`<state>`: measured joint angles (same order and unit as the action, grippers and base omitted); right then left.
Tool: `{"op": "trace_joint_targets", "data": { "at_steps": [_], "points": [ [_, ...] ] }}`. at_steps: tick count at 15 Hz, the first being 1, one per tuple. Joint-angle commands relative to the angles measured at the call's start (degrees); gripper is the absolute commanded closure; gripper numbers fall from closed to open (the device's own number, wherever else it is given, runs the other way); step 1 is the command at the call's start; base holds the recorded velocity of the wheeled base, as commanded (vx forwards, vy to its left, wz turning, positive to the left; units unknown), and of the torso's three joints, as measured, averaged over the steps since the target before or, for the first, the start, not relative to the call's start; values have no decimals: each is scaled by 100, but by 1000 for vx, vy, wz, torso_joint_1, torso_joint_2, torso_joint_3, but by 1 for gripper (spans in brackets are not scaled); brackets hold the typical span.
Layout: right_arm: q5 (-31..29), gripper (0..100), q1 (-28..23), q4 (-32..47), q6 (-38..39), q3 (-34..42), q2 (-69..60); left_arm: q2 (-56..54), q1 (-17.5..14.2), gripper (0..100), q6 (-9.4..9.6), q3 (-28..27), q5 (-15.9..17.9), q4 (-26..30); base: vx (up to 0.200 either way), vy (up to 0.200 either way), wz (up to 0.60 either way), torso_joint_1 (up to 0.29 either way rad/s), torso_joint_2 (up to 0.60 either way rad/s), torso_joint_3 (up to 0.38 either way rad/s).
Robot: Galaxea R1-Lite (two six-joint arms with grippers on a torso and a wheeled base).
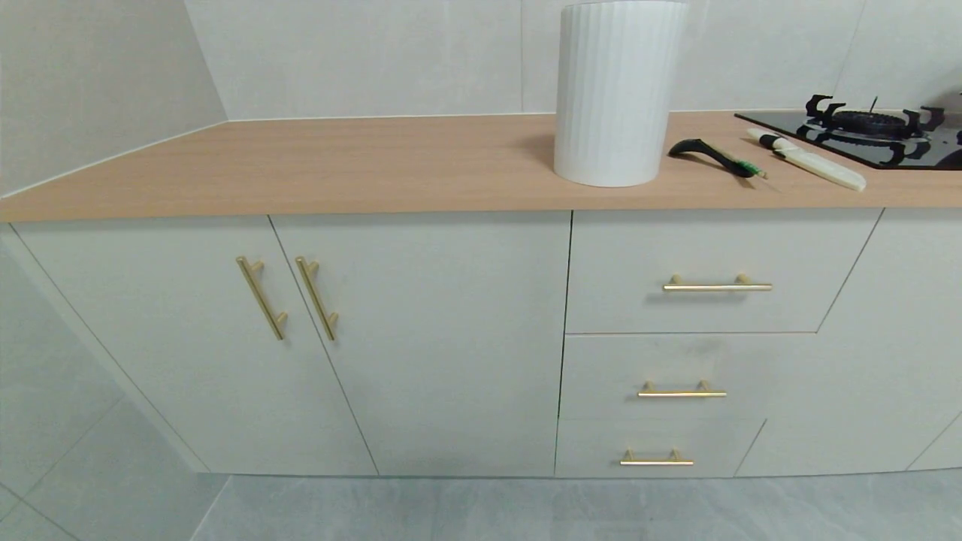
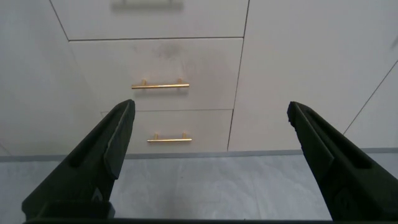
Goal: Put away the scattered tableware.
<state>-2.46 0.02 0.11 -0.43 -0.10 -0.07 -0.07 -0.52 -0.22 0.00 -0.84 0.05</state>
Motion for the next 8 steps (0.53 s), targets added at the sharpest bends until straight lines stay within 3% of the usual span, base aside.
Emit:
{"op": "trace_joint_targets", "data": {
  "at_steps": [1,3,6,8],
  "points": [
    [0,0,-2,-2,-1,1,7,7,0,0,-4,0,-4,4,0,0,0,0,0,0],
    [0,0,-2,-2,-1,1,7,7,0,0,4,0,-4,4,0,0,0,0,0,0],
    [0,0,-2,-2,8,1,7,7,0,0,-4,0,-4,4,200,0,0,-7,2,2],
    [0,0,-2,-2,43,1,7,7,0,0,-4,0,-4,-5,0,0,0,0,0,0]
  ]
}}
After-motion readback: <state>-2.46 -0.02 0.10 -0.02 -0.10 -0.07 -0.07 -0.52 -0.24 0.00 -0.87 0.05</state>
